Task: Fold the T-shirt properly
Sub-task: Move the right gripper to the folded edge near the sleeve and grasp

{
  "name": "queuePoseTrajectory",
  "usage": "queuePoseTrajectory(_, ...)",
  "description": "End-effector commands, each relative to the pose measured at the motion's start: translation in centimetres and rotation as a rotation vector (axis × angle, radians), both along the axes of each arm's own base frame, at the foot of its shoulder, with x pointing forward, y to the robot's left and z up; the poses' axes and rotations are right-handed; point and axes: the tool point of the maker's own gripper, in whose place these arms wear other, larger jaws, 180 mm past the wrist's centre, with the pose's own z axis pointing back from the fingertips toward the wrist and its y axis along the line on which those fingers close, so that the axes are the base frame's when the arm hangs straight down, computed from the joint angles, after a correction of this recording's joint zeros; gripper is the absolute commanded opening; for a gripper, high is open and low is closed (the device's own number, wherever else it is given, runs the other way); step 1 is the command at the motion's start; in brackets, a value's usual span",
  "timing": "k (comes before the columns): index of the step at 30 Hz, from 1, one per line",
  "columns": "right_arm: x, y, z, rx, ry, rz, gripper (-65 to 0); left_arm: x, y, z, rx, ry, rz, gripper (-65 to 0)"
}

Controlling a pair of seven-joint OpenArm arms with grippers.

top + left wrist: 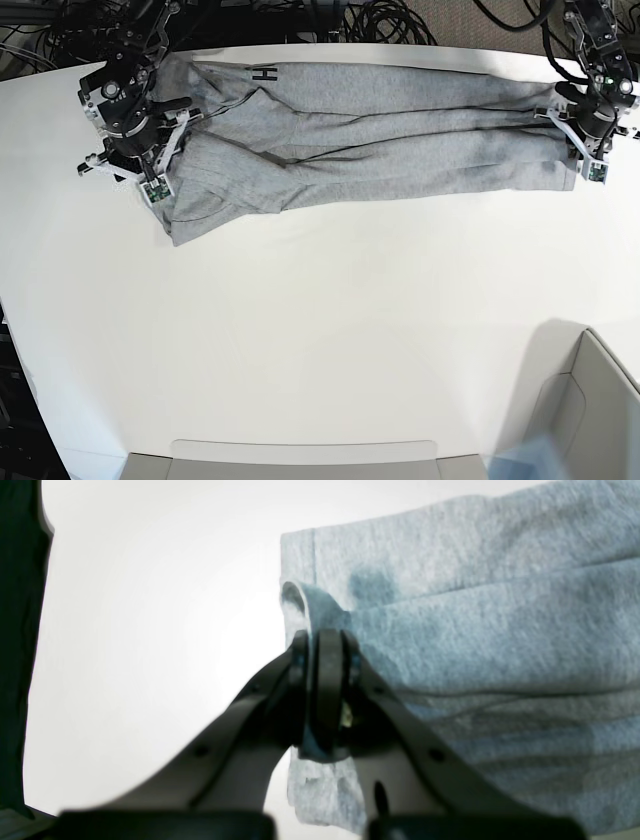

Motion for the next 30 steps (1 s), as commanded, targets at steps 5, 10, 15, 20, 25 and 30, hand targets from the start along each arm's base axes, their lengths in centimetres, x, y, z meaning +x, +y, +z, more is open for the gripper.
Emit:
queuePoseTrajectory(5,2.2,2.7,1.2,0.019,-0.053,0.094,-37.6,0.8,0.3,1.1,0.018,-0.033,-0.013,-65.0)
queuePoseTrajectory(10,3.1,2.8,-0.5,0.035,-0.009,0.092,-39.4,0.5,-0.3,0.5,-0.004,-0.032,0.000,-65.0)
queuePoseTrajectory(15,2.5,1.9,-0.6,-0.001,0.007,0.040,-39.6,0.5,-0.3,0.5,-0.006,-0.031,-0.001,-65.0)
queuePoseTrajectory(20,1.9,0.0,-0.9,-0.001,0.018,-0.029,-39.6,0.5,-0.4,0.5,-0.006,-0.031,-0.002,-65.0)
queuePoseTrajectory(25,1.7,1.3,-2.6,0.024,0.065,0.004,-39.6,0.5,-0.4,0.4,-0.007,-0.030,-0.004,-65.0)
queuePoseTrajectory(30,1.9,2.8,-2.7,0.033,0.067,0.051,-39.6,0.5,-0.4,0.4,-0.007,-0.030,-0.004,-65.0)
